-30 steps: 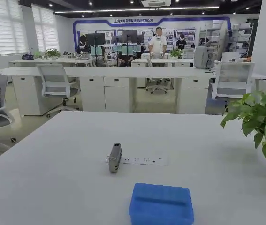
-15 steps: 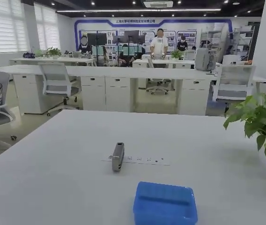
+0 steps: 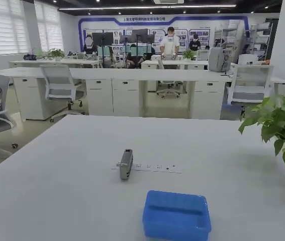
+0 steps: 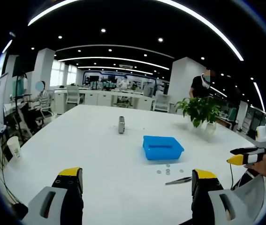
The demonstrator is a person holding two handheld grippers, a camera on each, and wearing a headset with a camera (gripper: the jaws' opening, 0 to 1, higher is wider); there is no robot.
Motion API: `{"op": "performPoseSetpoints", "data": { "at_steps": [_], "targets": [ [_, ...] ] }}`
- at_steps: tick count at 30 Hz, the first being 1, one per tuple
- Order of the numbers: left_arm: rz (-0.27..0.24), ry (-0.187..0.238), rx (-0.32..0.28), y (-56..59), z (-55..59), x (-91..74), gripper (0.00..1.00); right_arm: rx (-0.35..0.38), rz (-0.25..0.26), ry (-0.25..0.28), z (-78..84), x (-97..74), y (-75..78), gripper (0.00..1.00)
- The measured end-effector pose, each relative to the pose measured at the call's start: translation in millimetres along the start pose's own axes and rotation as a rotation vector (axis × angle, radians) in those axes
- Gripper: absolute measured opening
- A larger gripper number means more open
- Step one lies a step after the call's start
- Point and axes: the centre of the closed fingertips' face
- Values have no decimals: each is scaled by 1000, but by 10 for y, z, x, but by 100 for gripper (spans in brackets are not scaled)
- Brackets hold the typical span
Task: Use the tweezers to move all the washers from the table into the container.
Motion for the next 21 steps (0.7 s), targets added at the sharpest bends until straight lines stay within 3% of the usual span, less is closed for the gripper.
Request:
{"op": "performPoseSetpoints", "data": {
  "at_steps": [11, 21],
  "targets": [
    [-13, -13, 10, 10, 3, -7, 99, -95, -8, -31, 21, 18, 11, 99],
    [-15, -11, 26, 45, -23, 6, 99, -88, -23, -29, 0, -10, 13, 99]
  ]
}}
Point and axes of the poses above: the centre of the closed fingertips' face, and the gripper's own axes: x roughly forward along the fingers, y roughly to its right, z roughly out of its underside, and after that the axes turned 10 degrees about y, right-handed
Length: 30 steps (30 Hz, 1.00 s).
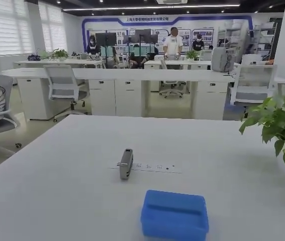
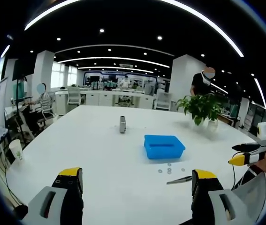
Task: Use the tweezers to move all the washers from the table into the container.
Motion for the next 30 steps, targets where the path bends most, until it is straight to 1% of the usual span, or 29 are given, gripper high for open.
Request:
{"op": "performPoseSetpoints", "data": {
  "at_steps": [6, 8, 10, 12, 14, 21, 24, 27, 28, 30],
  "targets": [
    [2, 1, -4, -14, -34, -1, 99, 2, 12, -6, -18, -36, 51, 99],
    [8, 1, -2, -19, -43, 5, 99, 19, 14, -1, -35, -37, 59, 99],
    [14, -1, 1, -27, -50, 9, 99, 53, 13, 4, -38, -19, 55, 99],
    [19, 5, 8, -40, -70, 14, 99, 59, 9, 2, -34, -12, 45, 98],
    [23, 9, 9, -59, -82, 24, 99, 38, 15, -8, -28, -2, 39, 98],
    [42, -4, 23, -68, -70, 64, 99, 25, 11, -11, -64, 52, 11, 98],
    [52, -10, 33, -76, -44, 73, 99, 8, 10, -32, -15, 80, -1, 98],
    [73, -22, 44, -52, -5, 82, 99, -20, 18, -48, 19, 79, 9, 97],
    [87, -28, 50, -32, 9, 89, 99, -19, 16, -51, 28, 80, 15, 97],
    [106, -24, 64, 0, 8, 107, 99, -3, 12, -51, 36, 91, 16, 96]
  ]
}}
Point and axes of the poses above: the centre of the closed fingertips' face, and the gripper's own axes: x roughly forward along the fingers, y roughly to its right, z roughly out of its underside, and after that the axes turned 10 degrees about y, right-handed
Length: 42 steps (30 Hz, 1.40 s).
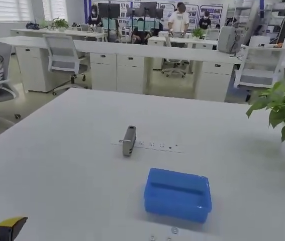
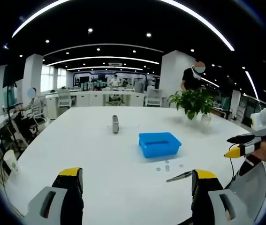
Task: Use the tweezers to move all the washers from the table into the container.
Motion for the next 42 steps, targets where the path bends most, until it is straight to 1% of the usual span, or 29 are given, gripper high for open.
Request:
{"op": "performPoseSetpoints", "data": {
  "at_steps": [1, 2, 4, 8, 9, 10, 11, 12, 13, 14, 15, 17, 19, 22, 23, 25, 26, 27, 29, 31, 32, 33, 35, 39, 42],
  "targets": [
    [8, 2, 9, 15, -5, 17, 98, 11, -2, 0, 2, 7, 0, 96],
    [32, -6, 27, 48, -2, 37, 93, 23, -8, 0, 3, 14, -6, 96],
    [106, -47, 50, 150, 39, 78, 83, 27, -14, -5, 14, 26, -8, 95],
    [166, -76, 95, 239, 60, 187, 80, 16, -23, -35, 49, 44, -23, 94],
    [203, -85, 103, 296, 65, 220, 77, 14, -31, -41, 48, 42, -40, 93],
    [229, -85, 110, 336, 65, 245, 75, 12, -36, -40, 43, 42, -50, 93],
    [266, -92, 118, 393, 75, 280, 73, 6, -42, -36, 34, 47, -63, 93],
    [281, -101, 125, 415, 87, 303, 72, 3, -48, -36, 33, 52, -72, 93],
    [312, -125, 133, 459, 122, 334, 71, -3, -56, -42, 47, 59, -88, 93],
    [332, -137, 141, 488, 138, 354, 70, -7, -61, -44, 58, 62, -102, 92],
    [346, -139, 152, 507, 143, 380, 68, -14, -67, -50, 86, 66, -117, 92],
    [388, -155, 179, 569, 165, 439, 65, -23, -83, -68, 154, 67, -142, 91],
    [408, -162, 198, 594, 180, 483, 62, -24, -91, -79, 199, 63, -165, 90],
    [442, -174, 229, 642, 247, 582, 58, -19, -110, -93, 284, 56, -223, 89],
    [447, -178, 230, 650, 263, 593, 56, -20, -111, -94, 291, 56, -228, 88],
    [469, -212, 253, 679, 352, 653, 52, -39, -124, -103, 305, 54, -250, 87],
    [492, -230, 266, 713, 402, 685, 51, -52, -129, -99, 288, 50, -257, 85],
    [496, -236, 272, 728, 427, 710, 49, -58, -127, -94, 276, 45, -258, 83],
    [518, -250, 283, 773, 495, 772, 46, -66, -120, -84, 268, 36, -251, 81],
    [544, -287, 289, 816, 596, 825, 43, -80, -101, -81, 294, 34, -226, 78],
    [550, -292, 293, 831, 625, 851, 42, -84, -98, -82, 303, 40, -216, 77],
    [567, -306, 303, 860, 679, 884, 42, -94, -94, -80, 290, 47, -204, 76],
    [586, -328, 319, 892, 757, 942, 41, -104, -95, -63, 254, 57, -203, 74],
    [607, -355, 338, 924, 874, 1058, 38, -104, -99, -46, 225, 53, -199, 73],
    [635, -383, 349, 963, 977, 1151, 37, -78, -102, -64, 255, 71, -182, 72]
  ]
}}
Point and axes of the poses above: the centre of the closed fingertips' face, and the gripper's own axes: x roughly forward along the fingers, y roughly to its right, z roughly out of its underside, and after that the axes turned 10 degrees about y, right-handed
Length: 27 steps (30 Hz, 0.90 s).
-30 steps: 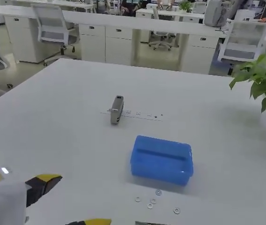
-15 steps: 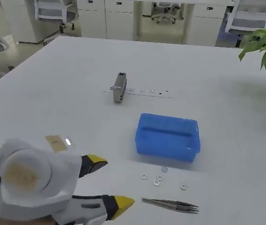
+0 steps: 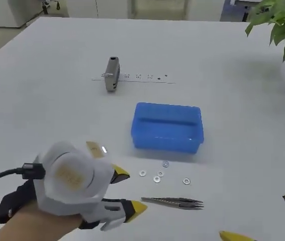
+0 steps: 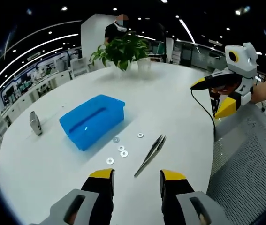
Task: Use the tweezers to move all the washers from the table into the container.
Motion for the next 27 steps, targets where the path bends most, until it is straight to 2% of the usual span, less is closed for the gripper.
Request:
{"op": "performPoseSetpoints", "data": {
  "at_steps": [7, 13, 19, 20, 21, 24, 27],
  "targets": [
    [56, -46, 21, -35, 124, 235, 31, 21, 20, -6, 14, -6, 46, 72],
    [115, -99, 53, -40, 246, 337, 22, 12, 28, -10, 20, -6, 57, 69],
    [149, -124, 55, -23, 321, 393, 15, 7, 34, -16, 30, -5, 66, 67],
    [152, -133, 68, -23, 334, 389, 14, 6, 37, -20, 37, -6, 69, 67],
    [156, -118, 84, -24, 306, 396, 13, 5, 37, -20, 38, -6, 71, 67],
    [166, -137, 114, 4, 320, 392, 10, 8, 37, -22, 42, -4, 71, 67],
    [195, -155, 205, 80, 335, 386, 3, 1, 42, -16, 30, -11, 79, 66]
  ]
}}
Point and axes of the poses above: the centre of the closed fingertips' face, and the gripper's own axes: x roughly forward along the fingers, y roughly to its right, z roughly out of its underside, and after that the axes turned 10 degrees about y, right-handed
